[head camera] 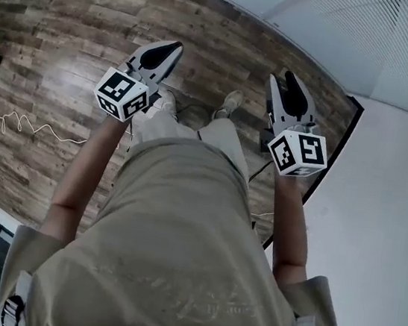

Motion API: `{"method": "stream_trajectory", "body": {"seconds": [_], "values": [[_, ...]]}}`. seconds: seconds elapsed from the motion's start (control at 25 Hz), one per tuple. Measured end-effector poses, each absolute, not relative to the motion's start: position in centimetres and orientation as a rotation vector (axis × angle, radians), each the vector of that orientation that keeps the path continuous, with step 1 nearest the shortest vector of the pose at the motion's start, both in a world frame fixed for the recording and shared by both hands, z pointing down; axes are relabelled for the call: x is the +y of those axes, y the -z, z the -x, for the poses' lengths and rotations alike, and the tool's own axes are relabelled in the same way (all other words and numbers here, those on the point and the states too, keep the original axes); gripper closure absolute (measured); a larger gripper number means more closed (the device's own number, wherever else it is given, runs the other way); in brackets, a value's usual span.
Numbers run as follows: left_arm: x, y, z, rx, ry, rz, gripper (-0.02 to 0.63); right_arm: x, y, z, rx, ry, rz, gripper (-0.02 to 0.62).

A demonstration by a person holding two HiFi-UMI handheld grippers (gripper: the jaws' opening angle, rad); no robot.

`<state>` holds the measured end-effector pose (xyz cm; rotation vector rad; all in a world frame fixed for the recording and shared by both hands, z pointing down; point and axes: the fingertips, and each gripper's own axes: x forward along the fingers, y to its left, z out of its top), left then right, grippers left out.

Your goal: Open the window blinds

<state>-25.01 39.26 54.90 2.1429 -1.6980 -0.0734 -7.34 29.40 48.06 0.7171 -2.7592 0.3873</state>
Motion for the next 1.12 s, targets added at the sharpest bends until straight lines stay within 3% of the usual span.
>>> {"method": "stream_trajectory", "body": {"seconds": [0.8, 1.12], "values": [[33.5, -52.8, 4.0, -1.424, -0.069, -2.371, 0.592, 25.9, -49.2, -11.8, -2.651, -0.312, -0.945, 0.443], [33.4, -53.7, -0.5, -1.414, -0.14, -2.325, 0.592, 24.5, -49.8, -15.7, -2.668, -0.373, -0.938, 0.445]]}}
